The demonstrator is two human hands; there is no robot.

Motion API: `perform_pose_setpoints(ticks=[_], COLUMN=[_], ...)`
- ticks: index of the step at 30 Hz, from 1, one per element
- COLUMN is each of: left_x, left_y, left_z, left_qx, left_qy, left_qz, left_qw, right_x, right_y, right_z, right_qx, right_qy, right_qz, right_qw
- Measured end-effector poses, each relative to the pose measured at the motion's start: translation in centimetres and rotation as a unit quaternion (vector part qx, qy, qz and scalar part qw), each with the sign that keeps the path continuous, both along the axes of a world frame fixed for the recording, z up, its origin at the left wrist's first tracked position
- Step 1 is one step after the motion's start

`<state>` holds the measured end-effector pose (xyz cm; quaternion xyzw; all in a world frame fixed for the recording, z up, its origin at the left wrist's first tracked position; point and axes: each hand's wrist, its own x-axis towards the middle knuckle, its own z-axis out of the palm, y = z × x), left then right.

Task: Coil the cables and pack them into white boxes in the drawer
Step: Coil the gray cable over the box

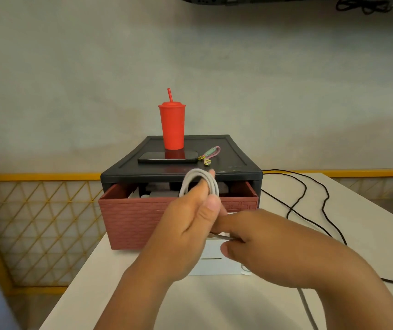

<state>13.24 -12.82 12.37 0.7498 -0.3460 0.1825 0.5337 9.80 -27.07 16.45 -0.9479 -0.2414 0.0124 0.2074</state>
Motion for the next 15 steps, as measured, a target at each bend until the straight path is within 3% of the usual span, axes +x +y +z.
perform_pose_setpoints(ticks=[5, 8, 11, 15], left_x=[-0.2, -0.1, -0.3, -0.6], left_y=[0.2, 0.3, 0.3, 0.5], left_z=[0.1, 0.3, 0.6, 1.0], left_qx=[0.093, 0.132, 0.154, 0.149], left_qy=[0.002, 0.046, 0.091, 0.084], left_qz=[-0.026, -0.055, -0.058, -0.054], left_qw=[0.995, 0.989, 0.982, 0.984], right_x=[-0.2, -0.4, -0.5, -0.5], right_y=[-1.9, -2.8, -3.2, -3.3], right_z=[0.8, 1.2, 1.5, 1.7], right_qx=[0.064, 0.134, 0.195, 0.224], right_qy=[-0.054, -0.077, -0.101, -0.139], right_qz=[-0.053, -0.073, -0.068, -0.061], right_qw=[0.995, 0.985, 0.973, 0.963])
